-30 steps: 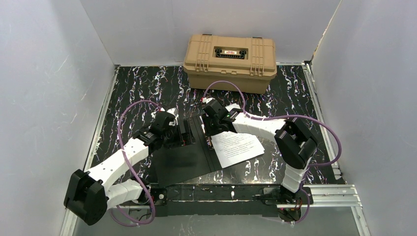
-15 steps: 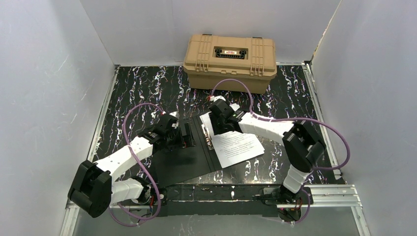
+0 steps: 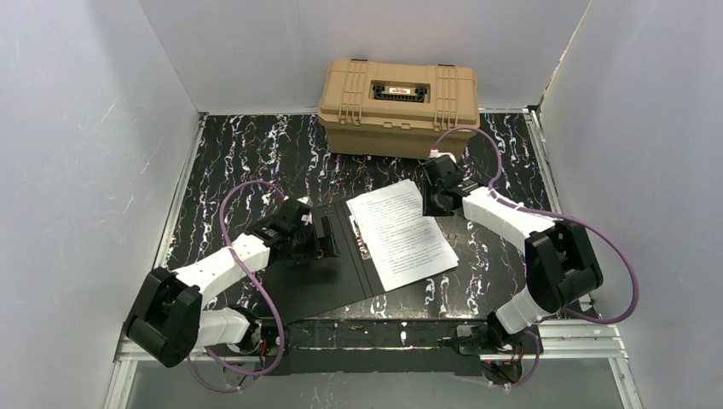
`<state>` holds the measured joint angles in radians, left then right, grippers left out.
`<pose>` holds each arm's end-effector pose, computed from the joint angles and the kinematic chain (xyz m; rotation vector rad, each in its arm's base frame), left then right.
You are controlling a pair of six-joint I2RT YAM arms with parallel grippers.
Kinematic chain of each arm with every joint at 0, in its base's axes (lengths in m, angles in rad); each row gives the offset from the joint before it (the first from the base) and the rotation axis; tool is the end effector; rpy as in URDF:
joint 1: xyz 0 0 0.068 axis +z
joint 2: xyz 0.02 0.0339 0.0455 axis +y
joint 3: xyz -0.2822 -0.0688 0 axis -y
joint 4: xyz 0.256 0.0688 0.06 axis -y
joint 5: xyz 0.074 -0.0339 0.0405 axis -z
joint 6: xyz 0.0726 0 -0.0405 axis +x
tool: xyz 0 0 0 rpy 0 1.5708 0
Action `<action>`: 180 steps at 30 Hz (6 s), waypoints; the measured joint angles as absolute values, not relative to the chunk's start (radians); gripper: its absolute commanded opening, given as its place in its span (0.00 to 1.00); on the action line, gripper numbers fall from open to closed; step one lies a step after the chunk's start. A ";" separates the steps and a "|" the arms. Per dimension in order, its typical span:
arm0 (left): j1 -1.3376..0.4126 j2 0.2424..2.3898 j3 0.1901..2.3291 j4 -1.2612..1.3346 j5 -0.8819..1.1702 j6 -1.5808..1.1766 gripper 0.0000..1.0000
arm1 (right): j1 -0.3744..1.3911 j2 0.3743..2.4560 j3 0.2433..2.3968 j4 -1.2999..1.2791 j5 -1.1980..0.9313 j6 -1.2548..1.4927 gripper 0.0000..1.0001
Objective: Put the files into the folder
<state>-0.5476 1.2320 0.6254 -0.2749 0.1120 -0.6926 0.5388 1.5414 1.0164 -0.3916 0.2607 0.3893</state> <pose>0.2209 -0.1442 0.1702 -0.1344 2.5636 -0.6525 0.3109 0.1640 0.2048 -0.0741 2.4452 0.0846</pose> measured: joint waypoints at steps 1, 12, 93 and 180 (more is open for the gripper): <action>-0.548 1.234 0.625 -0.272 0.112 -0.693 0.94 | 0.516 1.541 1.009 -0.395 0.264 0.389 0.37; -0.548 1.237 0.614 -0.261 0.112 -0.693 0.94 | 0.407 1.552 0.958 -0.393 0.367 0.425 0.08; -0.548 1.279 0.603 -0.189 0.115 -0.699 0.94 | 0.760 1.593 1.130 -0.395 0.161 0.457 0.33; -0.548 1.279 0.603 -0.192 0.111 -0.699 0.94 | 0.924 1.790 1.155 -0.331 0.133 0.520 0.33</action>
<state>-0.5480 1.2789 0.6029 -0.1925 0.1112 -0.6994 0.9241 1.7897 1.1545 -0.3313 0.1333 0.5198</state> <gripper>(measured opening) 0.937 0.347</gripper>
